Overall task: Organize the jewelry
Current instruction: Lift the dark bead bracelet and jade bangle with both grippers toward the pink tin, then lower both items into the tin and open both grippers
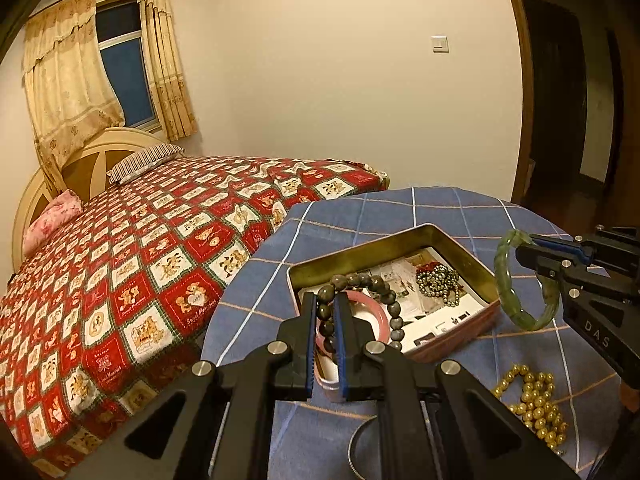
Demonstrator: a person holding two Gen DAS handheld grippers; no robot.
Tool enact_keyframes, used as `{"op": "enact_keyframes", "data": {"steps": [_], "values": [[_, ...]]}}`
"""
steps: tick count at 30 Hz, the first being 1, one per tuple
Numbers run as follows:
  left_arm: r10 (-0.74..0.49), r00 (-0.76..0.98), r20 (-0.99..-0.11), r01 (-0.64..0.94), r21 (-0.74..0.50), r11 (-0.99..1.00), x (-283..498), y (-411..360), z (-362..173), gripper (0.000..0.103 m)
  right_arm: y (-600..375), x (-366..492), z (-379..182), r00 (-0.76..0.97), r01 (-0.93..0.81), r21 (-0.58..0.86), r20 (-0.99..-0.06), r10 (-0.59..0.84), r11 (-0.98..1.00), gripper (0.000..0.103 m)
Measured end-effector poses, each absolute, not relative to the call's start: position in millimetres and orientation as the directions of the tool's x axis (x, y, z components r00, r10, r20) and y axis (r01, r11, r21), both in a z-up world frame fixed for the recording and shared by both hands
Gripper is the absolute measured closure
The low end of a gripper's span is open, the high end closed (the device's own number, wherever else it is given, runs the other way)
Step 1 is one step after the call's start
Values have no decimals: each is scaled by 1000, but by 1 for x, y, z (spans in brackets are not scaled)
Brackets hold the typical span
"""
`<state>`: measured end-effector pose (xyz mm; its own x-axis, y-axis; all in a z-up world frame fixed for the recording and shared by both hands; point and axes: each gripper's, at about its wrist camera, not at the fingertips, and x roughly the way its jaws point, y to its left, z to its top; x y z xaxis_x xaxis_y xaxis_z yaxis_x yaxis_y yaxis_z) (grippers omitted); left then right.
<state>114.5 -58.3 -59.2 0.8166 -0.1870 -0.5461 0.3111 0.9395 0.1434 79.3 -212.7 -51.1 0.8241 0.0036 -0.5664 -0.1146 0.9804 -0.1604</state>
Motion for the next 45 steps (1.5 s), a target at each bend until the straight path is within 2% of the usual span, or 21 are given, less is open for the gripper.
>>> {"op": "enact_keyframes", "data": {"steps": [22,45], "values": [[-158,809,-567,305,175,936,160,-68,-62,95,-210,125,-50,806,-115,-189,-592,-20,975,94],[-116,774,-622,300,200,933,194,-78,-87,95,-207,168,-76,753,-117,-209,-656,-51,971,94]]}}
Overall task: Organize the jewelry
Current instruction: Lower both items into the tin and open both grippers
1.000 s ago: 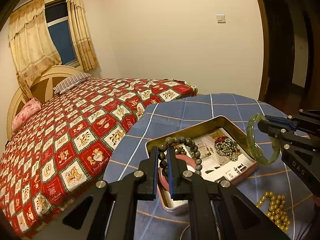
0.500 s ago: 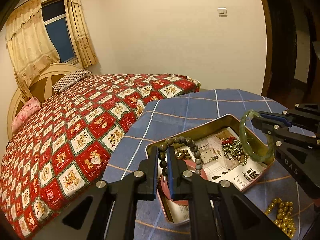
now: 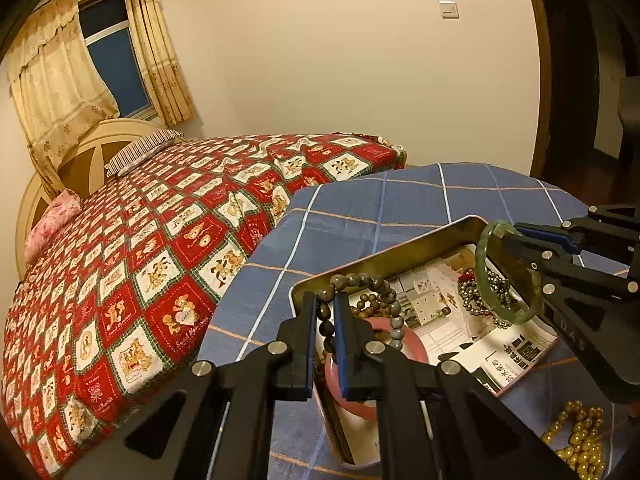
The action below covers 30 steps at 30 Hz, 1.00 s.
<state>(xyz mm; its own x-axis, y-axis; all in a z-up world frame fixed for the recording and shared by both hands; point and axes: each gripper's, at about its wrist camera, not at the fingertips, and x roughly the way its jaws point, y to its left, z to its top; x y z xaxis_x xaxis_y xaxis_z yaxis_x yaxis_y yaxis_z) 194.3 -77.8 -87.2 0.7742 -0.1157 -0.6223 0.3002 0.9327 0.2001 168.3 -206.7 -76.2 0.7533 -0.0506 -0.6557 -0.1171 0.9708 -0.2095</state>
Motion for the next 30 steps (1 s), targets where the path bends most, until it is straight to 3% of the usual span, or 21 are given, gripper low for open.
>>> {"op": "enact_keyframes", "data": {"steps": [30], "values": [[-108,749,-653,290,177,941,207,-79,-104,95,-202,175,-90,737,-127,-209,-675,-49,970,93]]}}
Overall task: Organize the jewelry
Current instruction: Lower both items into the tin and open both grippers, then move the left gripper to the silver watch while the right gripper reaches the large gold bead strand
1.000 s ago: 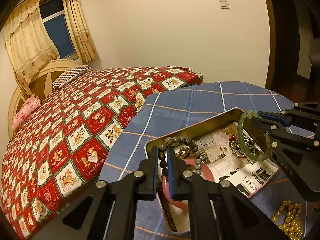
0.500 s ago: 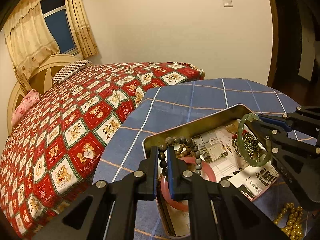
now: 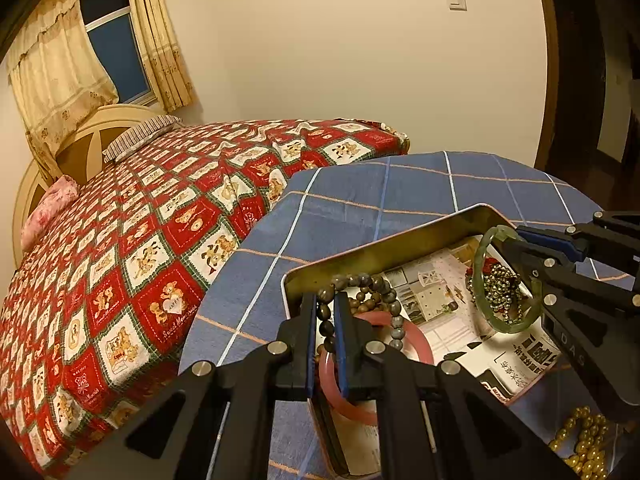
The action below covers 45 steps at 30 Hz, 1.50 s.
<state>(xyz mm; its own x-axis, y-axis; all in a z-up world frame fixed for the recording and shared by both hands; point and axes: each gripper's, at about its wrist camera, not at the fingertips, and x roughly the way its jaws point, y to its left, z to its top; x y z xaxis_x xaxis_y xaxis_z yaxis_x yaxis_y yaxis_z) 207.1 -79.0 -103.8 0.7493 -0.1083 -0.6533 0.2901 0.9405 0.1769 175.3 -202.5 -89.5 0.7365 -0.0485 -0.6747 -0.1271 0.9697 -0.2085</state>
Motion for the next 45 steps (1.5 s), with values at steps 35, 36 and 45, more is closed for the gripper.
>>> {"op": "enact_keyframes", "data": {"steps": [35,36,45], "values": [[-66,791,-608,225,189,956,173,-59,-90,17,-218,141,-84,747,-95,-149,-665,-29,984,53],[-69,789,-611,225,181,957,169,-57,-90,17,-219,138,-84,747,-92,-151,-664,-32,984,53],[-94,762,-641,254,162,954,124,-50,-104,18,-235,100,-88,736,-62,-122,-676,-37,991,47]]}}
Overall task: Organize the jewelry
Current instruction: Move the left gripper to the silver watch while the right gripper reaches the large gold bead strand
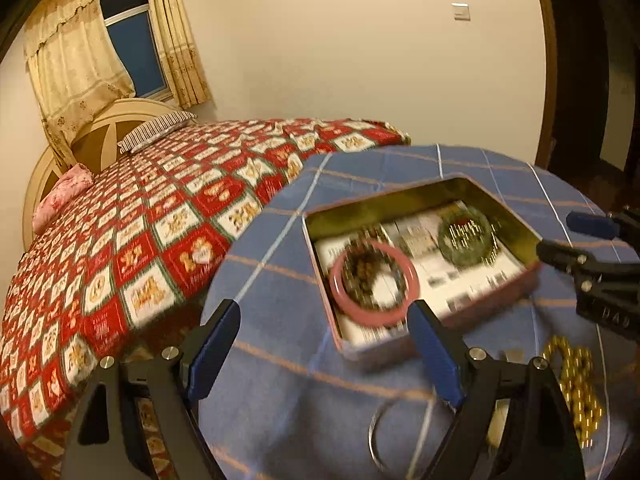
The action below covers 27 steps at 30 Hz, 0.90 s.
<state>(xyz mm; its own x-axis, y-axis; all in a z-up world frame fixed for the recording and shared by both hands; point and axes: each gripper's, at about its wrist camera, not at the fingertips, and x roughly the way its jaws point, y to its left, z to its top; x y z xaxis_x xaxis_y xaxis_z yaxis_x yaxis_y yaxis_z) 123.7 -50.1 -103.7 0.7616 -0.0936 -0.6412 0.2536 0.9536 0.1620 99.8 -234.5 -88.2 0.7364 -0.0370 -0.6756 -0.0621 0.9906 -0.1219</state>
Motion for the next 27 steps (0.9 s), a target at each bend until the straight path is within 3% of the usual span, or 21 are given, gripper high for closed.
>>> {"op": "enact_keyframes", "data": {"steps": [9,27], "values": [[-124,726,-676,269,114,956,75,-46,-125,18,-243,50,-109,706,-38,-90,-707,-37,995,47],[-120,711,-692,272,114,955,50,-48,-136,18,-233,1,-118,702,-63,-80,-712,-13,995,47]]}}
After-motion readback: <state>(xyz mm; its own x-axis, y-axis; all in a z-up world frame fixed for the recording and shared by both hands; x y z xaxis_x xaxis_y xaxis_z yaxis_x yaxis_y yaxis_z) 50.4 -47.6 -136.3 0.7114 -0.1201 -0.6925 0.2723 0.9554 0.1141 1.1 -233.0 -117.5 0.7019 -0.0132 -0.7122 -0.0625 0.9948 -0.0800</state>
